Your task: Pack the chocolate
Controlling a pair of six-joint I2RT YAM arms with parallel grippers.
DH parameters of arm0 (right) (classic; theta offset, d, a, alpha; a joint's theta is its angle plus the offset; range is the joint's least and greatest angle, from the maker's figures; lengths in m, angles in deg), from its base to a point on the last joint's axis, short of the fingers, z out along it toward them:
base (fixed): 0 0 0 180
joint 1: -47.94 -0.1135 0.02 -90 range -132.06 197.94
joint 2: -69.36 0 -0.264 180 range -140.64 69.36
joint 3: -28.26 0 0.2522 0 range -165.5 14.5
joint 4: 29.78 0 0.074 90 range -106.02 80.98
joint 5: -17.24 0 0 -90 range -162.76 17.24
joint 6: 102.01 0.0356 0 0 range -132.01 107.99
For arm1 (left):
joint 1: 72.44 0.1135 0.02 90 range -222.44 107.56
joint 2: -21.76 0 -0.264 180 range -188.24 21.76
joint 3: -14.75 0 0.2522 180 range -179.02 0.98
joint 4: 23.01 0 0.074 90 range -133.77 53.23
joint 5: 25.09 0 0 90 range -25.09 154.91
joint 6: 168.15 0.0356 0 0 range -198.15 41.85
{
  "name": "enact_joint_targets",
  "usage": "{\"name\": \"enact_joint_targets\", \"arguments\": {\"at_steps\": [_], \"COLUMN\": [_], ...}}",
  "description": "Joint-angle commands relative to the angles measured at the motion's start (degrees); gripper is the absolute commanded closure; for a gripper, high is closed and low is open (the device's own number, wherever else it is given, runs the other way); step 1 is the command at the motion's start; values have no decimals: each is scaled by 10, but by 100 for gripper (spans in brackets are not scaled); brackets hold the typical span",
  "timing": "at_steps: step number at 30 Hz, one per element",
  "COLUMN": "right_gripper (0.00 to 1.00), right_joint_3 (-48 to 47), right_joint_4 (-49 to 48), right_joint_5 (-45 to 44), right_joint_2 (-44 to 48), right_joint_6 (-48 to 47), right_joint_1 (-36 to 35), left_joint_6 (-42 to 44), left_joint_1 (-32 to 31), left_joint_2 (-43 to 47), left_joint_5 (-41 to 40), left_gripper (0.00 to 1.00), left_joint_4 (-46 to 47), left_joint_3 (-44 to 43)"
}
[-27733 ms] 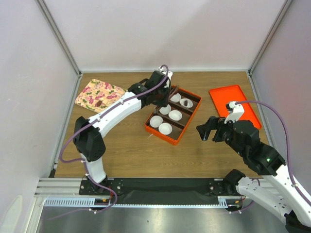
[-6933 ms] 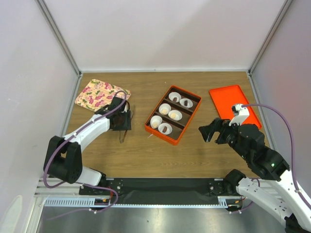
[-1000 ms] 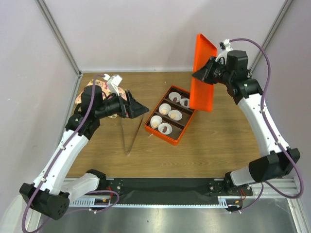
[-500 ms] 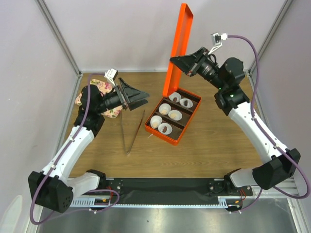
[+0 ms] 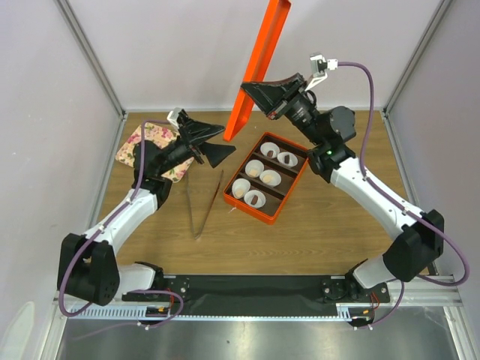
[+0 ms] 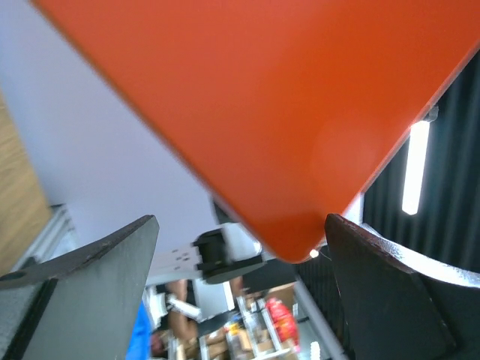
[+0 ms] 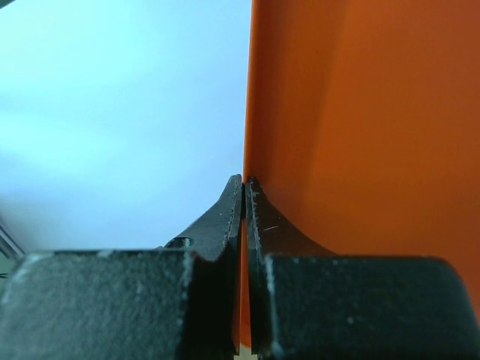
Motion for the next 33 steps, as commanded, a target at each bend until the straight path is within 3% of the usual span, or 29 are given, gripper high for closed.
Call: {"name": "enact_joint_targets", "arguments": {"at_steps": [1,6,24,33], "right_gripper": [100,100,100,100], "right_joint_3": [-5,31,140,212], "right_joint_4": [-99,-150,-272,-290], "right_joint_5": [-21,-32,-65,-51], "right_joint_2": [-3,-1,9,32], "right_joint_6": [-22,-3,35,63], "right_joint_1": [-7,-11,-16,4], "left_joint_6": [-94,-157,-219,-257], "left_joint_1": [4,4,-10,-12], "left_joint_2": [-3,-29,-61,-91], "left_joint_5": [-34,-76,-136,-164], "left_gripper": [0,0,2,26], "left_joint_4": [104,187,244,327], "left_joint_3": [21,42,34,32]}}
